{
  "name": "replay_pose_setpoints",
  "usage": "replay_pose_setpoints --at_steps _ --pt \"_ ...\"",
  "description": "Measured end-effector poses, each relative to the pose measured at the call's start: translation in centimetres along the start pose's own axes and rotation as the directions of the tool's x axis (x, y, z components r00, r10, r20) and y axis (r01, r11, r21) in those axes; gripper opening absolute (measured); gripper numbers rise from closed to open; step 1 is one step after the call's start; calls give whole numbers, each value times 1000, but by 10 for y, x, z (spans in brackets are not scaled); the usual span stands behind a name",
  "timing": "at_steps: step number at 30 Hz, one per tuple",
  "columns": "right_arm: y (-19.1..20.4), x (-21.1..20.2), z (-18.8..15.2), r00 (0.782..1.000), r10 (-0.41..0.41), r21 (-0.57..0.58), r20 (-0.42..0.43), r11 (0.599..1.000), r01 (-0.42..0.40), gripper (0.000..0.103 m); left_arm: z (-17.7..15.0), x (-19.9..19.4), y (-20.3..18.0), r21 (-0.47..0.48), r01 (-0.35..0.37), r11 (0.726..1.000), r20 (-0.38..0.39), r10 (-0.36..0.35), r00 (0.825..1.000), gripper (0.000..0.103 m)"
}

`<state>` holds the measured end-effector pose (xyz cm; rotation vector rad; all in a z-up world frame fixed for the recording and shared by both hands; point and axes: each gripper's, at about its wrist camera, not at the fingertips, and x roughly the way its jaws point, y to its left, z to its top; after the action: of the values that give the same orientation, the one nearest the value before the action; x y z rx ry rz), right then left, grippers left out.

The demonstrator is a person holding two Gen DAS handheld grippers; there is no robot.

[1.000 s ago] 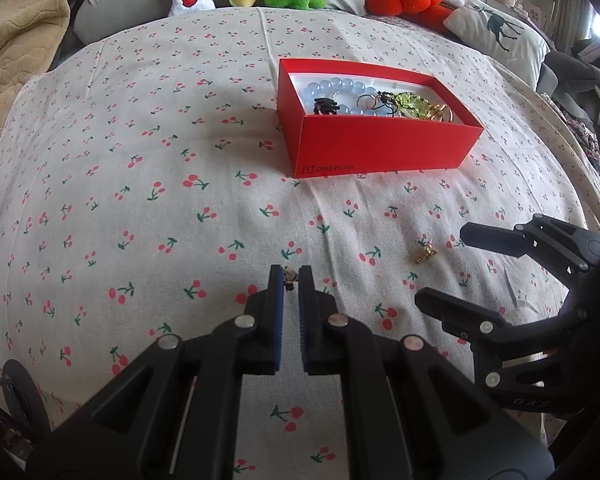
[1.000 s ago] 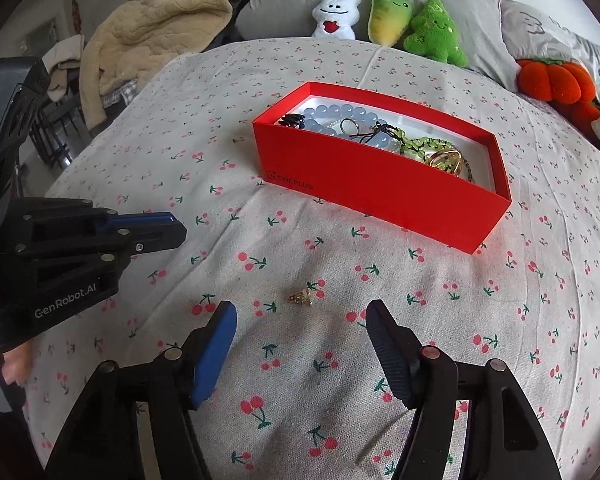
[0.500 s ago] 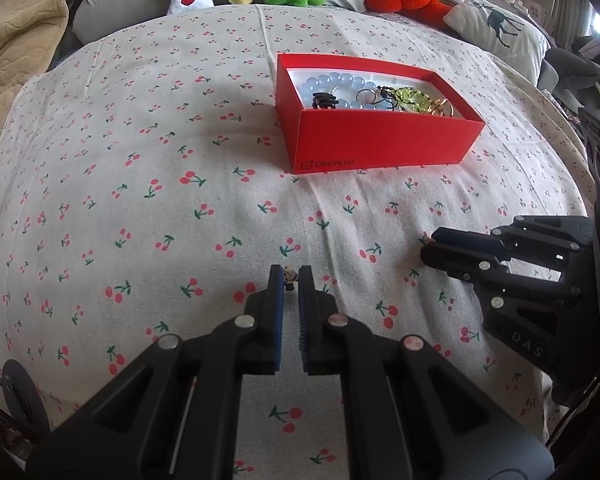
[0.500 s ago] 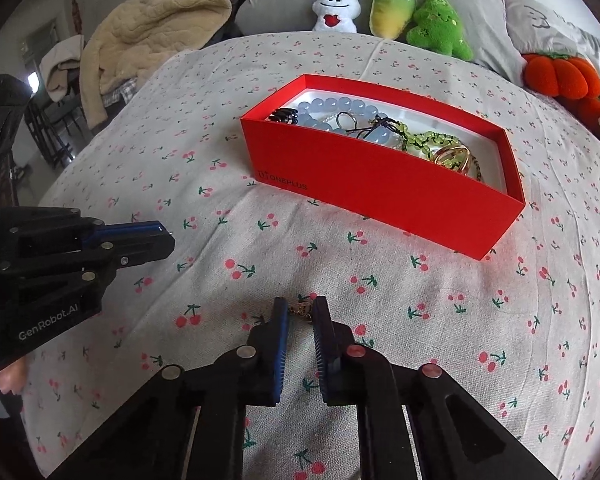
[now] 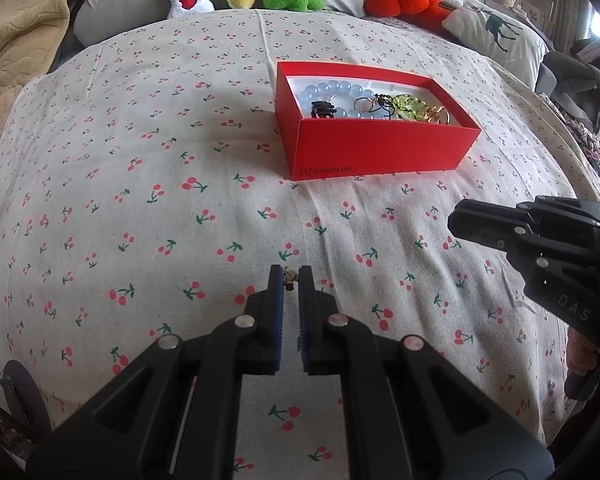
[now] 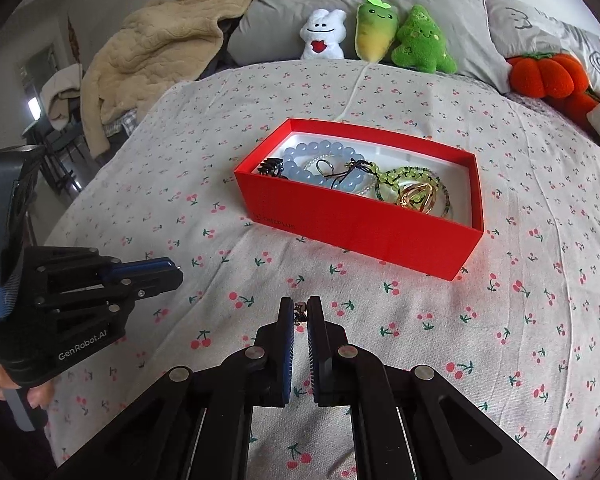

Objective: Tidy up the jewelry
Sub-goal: 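Carry both earrings over the red box and open both tools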

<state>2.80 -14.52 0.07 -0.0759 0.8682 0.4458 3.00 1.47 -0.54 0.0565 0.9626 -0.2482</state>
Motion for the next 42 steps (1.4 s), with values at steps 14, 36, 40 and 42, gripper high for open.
replay_pose_setpoints --at_steps 14,36,40,42 --pt "-12 -19 12 994 107 94 16 990 -108 6 11 -11 0 -21 32 999 23 -32 999 8" --pt "-32 -39 61 991 36 130 132 990 -54 7 77 -23 -24 -70 92 993 132 -83 988 8" --pt "-44 -36 69 990 20 158 137 987 -42 7 89 -14 -24 -77 97 992 132 -86 988 8" --pt "-51 -33 72 991 14 171 135 985 -37 7 95 -8 -22 -89 108 990 126 -97 987 8"
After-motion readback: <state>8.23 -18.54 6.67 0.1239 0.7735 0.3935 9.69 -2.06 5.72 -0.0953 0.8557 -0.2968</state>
